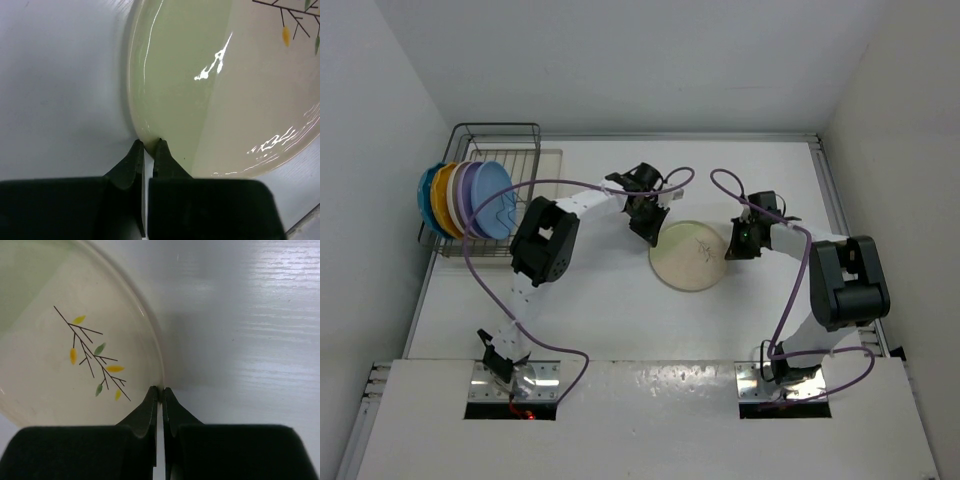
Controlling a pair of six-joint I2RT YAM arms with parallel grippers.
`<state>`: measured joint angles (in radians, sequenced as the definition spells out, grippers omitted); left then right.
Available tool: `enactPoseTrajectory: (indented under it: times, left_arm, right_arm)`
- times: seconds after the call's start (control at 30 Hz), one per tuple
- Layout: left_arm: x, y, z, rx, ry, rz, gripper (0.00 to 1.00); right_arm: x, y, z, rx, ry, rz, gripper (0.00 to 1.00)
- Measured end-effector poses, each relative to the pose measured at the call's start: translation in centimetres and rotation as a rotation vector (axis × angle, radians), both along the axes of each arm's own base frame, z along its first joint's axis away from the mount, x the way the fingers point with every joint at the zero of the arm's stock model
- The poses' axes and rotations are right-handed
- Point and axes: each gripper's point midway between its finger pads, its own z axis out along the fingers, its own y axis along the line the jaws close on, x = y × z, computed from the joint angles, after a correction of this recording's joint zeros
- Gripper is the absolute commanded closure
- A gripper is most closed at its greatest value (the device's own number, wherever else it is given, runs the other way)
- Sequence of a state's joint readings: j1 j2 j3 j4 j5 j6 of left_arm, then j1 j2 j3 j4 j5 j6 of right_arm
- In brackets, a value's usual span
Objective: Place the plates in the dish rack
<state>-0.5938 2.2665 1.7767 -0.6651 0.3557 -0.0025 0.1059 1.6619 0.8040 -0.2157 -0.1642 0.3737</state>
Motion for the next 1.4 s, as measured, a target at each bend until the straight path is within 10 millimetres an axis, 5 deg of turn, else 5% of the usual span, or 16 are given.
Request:
enactPoseTrajectory:
  times: [0.13,0.27,0.4,0.7,1.03,1.4]
  left_arm:
    - [0.3,0.1,0.3,0.012,-0.002,0.031,1.00]
    - [1.9,1.3,1.1,0.082,-0.090,0.041,1.00]
    - [3.5,3.5,4.4,0.187,-0.226,0.022,1.00]
    - [6.3,5.8,14.0,0.373,-0.517,0.006,1.00]
    - [8.2,11.1,19.2,0.678,-0.701,0.082,1.00]
    - [10.0,17.3,26.1,0.784,-0.819,0.223,1.00]
  right_arm:
    - [-0.1,0.1,0.0,0.006,0.006,-0.010,0.97]
    - [-0.4,0.6,0.0,0.027,0.018,-0.014,0.37]
    - [-0.6,0.7,0.5,0.039,0.024,-0.014,0.27]
    - [0.5,-0.5,3.6,0.057,-0.062,-0.067,0.26]
    - [0.9,-0.4,4.6,0.071,-0.085,-0.086,0.26]
    - [1.3,-0.3,5.7,0.076,-0.096,-0.102,0.26]
